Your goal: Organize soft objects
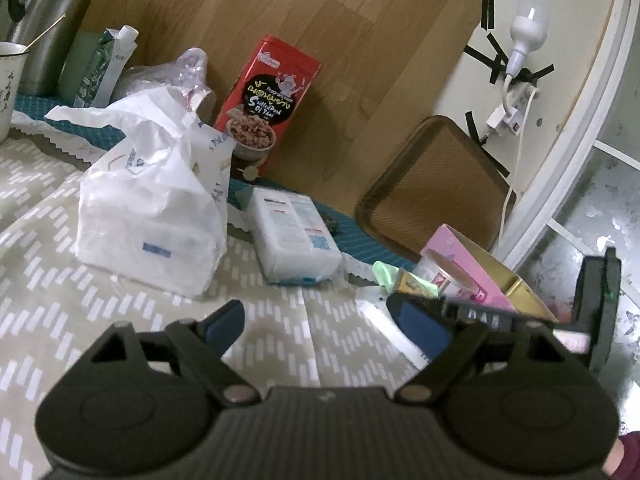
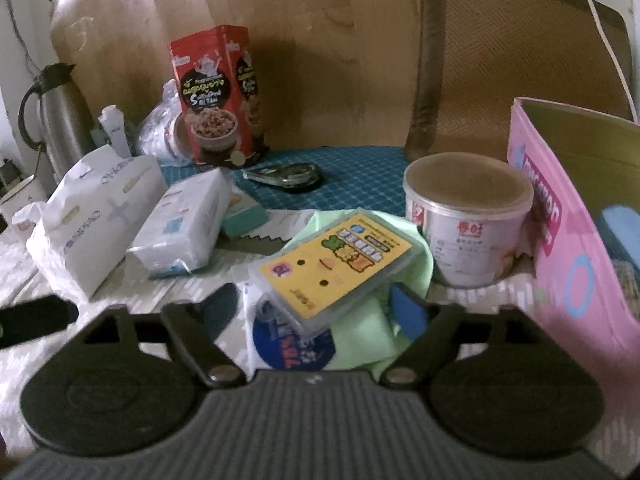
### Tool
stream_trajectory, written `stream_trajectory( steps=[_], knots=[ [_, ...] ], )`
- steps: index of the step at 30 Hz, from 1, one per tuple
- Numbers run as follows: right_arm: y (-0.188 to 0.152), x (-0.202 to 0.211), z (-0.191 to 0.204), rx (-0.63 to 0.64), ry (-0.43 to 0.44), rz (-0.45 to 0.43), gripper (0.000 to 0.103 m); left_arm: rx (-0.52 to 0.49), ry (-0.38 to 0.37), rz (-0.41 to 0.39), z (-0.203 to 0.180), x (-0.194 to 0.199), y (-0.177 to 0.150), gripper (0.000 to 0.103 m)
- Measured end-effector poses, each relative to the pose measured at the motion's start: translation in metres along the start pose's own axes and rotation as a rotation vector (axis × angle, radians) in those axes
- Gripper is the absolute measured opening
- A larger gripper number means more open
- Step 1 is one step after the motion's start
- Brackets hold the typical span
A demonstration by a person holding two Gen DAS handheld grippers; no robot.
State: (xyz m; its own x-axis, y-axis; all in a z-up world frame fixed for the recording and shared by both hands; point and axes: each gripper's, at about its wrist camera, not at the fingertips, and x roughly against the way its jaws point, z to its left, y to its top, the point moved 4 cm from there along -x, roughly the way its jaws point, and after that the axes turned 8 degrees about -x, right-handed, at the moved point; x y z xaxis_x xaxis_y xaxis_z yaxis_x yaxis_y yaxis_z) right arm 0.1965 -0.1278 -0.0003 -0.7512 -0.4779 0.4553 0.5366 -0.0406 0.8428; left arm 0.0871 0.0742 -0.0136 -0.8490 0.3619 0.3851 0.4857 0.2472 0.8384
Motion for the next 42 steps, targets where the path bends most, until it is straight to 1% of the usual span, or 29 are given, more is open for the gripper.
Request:
stream_trajectory(
  steps=[3, 6, 8, 9, 10, 11, 12, 13, 15, 19, 21, 23, 24, 26, 27, 28, 29, 30, 31, 32, 33, 37, 39, 41, 42],
  knots=[
    [0.007, -0.008, 0.0, -0.076, -0.001, -0.001, 0.097, -0.001, -0.005, -0.004, 0.001, 0.0, 0.001, 0.09],
    [0.012, -0.02, -0.004, -0.146, -0.028, 0.008, 0.097, -0.005, -0.004, -0.008, 0.0, 0.001, 0.0, 0.09],
    [0.012, -0.023, -0.007, -0.173, -0.046, -0.02, 0.085, -0.008, -0.008, -0.015, 0.0, 0.002, 0.001, 0.09],
    [0.011, -0.021, -0.008, -0.182, -0.052, -0.027, 0.07, -0.009, -0.011, -0.017, 0.001, 0.002, 0.002, 0.09],
    [0.011, -0.017, -0.01, -0.188, -0.033, -0.025, 0.061, -0.01, -0.012, -0.017, 0.0, 0.002, 0.002, 0.09],
    [0.009, -0.013, -0.012, -0.199, -0.005, -0.014, 0.056, -0.01, -0.013, -0.014, 0.001, 0.002, 0.002, 0.09],
    [0.007, -0.009, -0.013, -0.2, 0.01, -0.01, 0.046, -0.009, -0.014, -0.01, 0.002, 0.001, 0.002, 0.09],
    [0.005, -0.003, -0.014, -0.181, 0.018, -0.012, 0.035, -0.007, -0.017, -0.009, 0.002, 0.001, 0.002, 0.09],
    [-0.001, 0.012, -0.016, -0.143, 0.032, -0.013, 0.022, -0.004, -0.025, -0.007, 0.003, 0.0, 0.003, 0.09],
    [-0.025, 0.047, -0.019, -0.093, 0.112, 0.01, 0.017, -0.006, -0.058, 0.01, 0.001, -0.001, 0.002, 0.09],
    [-0.037, 0.068, -0.022, -0.102, 0.141, 0.005, 0.017, -0.011, -0.082, 0.028, 0.0, -0.003, 0.002, 0.09],
    [-0.05, 0.088, -0.027, -0.096, 0.129, -0.013, 0.017, -0.021, -0.096, 0.048, -0.003, -0.006, 0.001, 0.09],
    [-0.055, 0.097, -0.027, -0.064, 0.097, -0.034, 0.017, -0.027, -0.101, 0.058, -0.005, -0.007, 0.001, 0.09],
    [-0.068, 0.116, -0.022, 0.089, -0.02, -0.101, 0.017, -0.042, -0.106, 0.077, -0.011, -0.009, 0.0, 0.09],
    [-0.073, 0.122, -0.02, 0.158, -0.063, -0.118, 0.017, -0.048, -0.115, 0.085, -0.015, -0.01, -0.001, 0.09],
    [-0.079, 0.127, -0.018, 0.217, -0.082, -0.122, 0.022, -0.045, -0.135, 0.089, -0.021, -0.01, -0.002, 0.09],
    [-0.085, 0.131, -0.016, 0.268, -0.074, -0.108, 0.022, -0.036, -0.164, 0.094, -0.028, -0.01, -0.004, 0.09],
    [-0.09, 0.134, -0.015, 0.299, -0.061, -0.098, 0.032, -0.028, -0.196, 0.1, -0.036, -0.01, -0.006, 0.09],
    [-0.095, 0.136, -0.014, 0.316, -0.043, -0.094, 0.045, -0.026, -0.224, 0.109, -0.044, -0.01, -0.007, 0.09],
    [-0.098, 0.139, -0.013, 0.314, -0.017, -0.096, 0.048, -0.033, -0.249, 0.119, -0.054, -0.01, -0.008, 0.09],
    [-0.099, 0.139, -0.014, 0.309, 0.011, -0.1, 0.048, -0.048, -0.266, 0.13, -0.062, -0.01, -0.009, 0.09],
    [-0.097, 0.144, -0.01, 0.296, 0.072, -0.126, 0.051, -0.104, -0.297, 0.149, -0.084, -0.005, -0.012, 0.09],
    [-0.095, 0.144, -0.007, 0.251, 0.144, -0.114, 0.053, -0.098, -0.305, 0.152, -0.085, -0.002, -0.013, 0.09],
    [-0.094, 0.143, -0.003, 0.204, 0.188, -0.091, 0.055, -0.083, -0.302, 0.155, -0.083, -0.001, -0.014, 0.09],
    [-0.094, 0.138, 0.0, 0.183, 0.213, -0.065, 0.058, -0.077, -0.29, 0.16, -0.081, -0.001, -0.015, 0.089]
  ],
)
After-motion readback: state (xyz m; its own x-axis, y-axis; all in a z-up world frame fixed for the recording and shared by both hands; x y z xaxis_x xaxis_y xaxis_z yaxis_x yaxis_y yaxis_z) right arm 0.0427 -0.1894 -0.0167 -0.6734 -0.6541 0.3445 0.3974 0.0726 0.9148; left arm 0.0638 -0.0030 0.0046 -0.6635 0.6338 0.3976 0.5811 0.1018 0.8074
